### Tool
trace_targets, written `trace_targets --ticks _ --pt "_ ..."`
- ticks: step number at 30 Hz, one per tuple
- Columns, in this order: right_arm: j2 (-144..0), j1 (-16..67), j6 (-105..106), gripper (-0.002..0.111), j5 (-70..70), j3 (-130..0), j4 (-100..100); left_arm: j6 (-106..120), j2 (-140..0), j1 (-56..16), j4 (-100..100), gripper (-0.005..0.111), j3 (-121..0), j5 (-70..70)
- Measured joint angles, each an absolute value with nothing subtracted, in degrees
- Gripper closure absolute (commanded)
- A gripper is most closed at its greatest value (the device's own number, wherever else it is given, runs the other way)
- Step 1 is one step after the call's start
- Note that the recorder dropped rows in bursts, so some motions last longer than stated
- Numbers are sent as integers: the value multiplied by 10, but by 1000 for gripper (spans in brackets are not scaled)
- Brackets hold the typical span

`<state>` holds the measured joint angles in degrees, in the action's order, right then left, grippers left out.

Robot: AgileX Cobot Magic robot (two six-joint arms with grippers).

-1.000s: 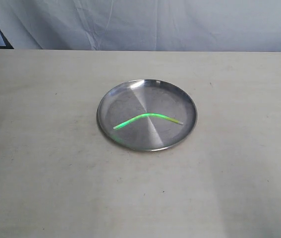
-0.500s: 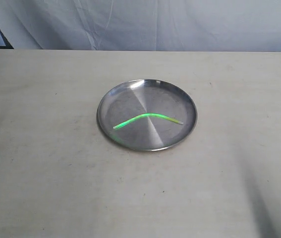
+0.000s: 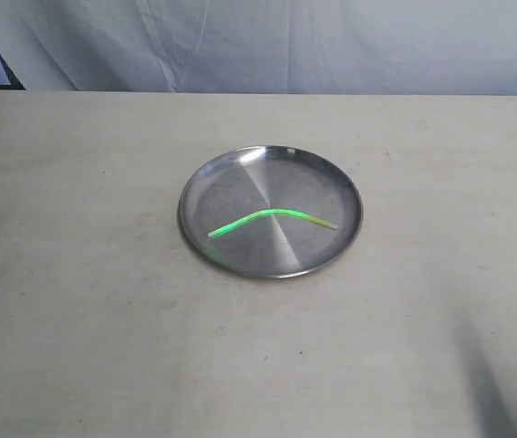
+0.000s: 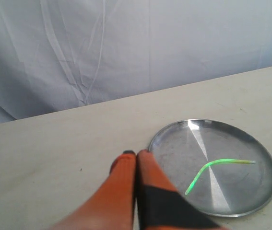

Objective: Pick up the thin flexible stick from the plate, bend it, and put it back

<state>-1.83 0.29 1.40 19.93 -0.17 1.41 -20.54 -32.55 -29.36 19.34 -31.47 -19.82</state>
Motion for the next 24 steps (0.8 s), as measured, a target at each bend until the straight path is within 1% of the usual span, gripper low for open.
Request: trace_targets --ticks 24 --pt "-18 3 14 108 194 -2 14 -203 -325 -294 215 107 -315 -198"
